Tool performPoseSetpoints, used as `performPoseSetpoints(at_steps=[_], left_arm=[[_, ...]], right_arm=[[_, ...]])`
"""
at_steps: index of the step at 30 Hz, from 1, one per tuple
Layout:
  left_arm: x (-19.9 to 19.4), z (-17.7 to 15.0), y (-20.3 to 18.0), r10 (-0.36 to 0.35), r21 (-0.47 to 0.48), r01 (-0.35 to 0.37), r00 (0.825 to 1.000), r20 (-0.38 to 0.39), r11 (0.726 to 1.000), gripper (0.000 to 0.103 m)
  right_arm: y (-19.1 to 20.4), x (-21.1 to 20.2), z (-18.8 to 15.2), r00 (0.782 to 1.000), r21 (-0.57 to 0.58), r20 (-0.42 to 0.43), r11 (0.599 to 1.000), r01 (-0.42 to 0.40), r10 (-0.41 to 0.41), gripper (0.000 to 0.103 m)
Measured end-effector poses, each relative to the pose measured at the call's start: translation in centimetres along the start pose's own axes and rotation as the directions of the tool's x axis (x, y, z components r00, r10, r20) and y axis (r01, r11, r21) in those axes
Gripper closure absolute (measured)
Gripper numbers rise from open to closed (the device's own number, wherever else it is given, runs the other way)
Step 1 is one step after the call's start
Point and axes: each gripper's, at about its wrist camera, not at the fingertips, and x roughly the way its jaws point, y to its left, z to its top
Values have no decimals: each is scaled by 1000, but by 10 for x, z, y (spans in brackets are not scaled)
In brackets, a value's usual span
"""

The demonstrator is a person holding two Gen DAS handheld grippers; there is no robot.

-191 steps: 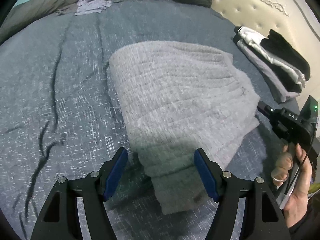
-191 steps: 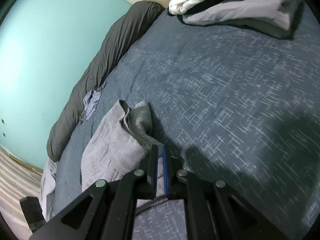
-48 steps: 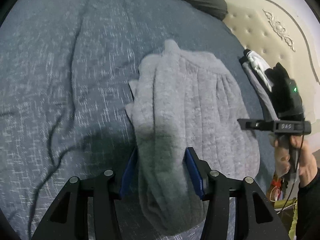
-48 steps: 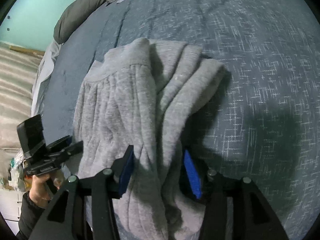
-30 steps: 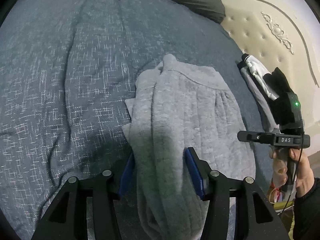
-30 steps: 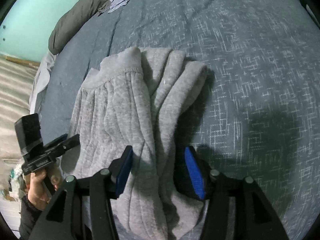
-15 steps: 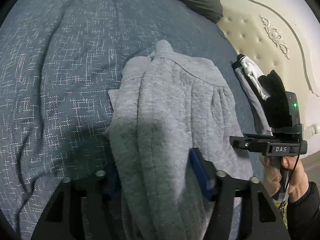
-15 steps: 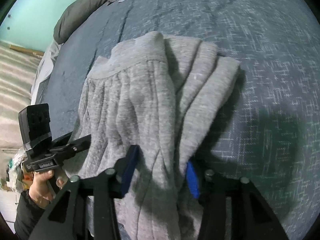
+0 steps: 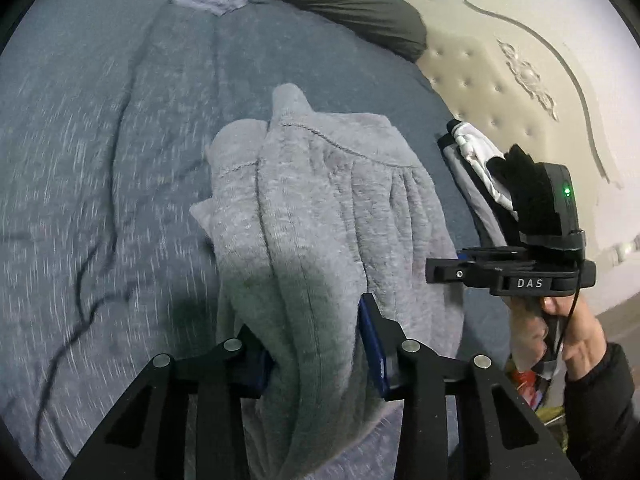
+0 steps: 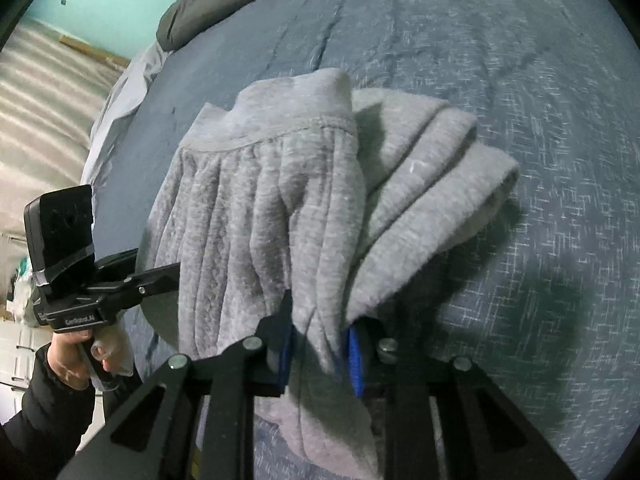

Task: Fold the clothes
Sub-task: 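Pinch the folded grey sweater with the left tool and lift it, then carry the lifted sweater with the left tool toward the clothes stack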

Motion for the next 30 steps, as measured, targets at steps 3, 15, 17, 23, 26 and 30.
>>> performPoseSetpoints(at_steps=[3, 15, 17, 23, 26, 30], left_arm=[[2, 0, 9, 13, -18, -13, 1000, 2, 1000, 63], [28, 15, 19, 45, 37, -44, 998, -39, 998, 59], [25, 15, 22, 47, 27, -46, 998, -31, 999, 58], [8, 17, 38, 35, -15, -35, 999, 2, 999, 51], [14, 15, 38, 35, 6, -35, 999, -42, 999, 43], [27, 9, 40, 27, 14, -25, 995, -100, 1000, 38]], right_arm=[[-1, 7, 6, 1000, 6, -11, 1000, 4, -4, 81], [-34, 15, 10, 999, 99, 9, 995, 30, -32, 74], [-31, 11, 10, 999, 118, 22, 993, 27, -30, 74], [-18, 5, 9, 999, 112, 35, 994, -9, 5, 49], [1, 21, 12, 1000, 110, 9, 994, -20, 19, 43], [-10, 31, 7, 1000, 142, -19, 989, 27, -25, 40]])
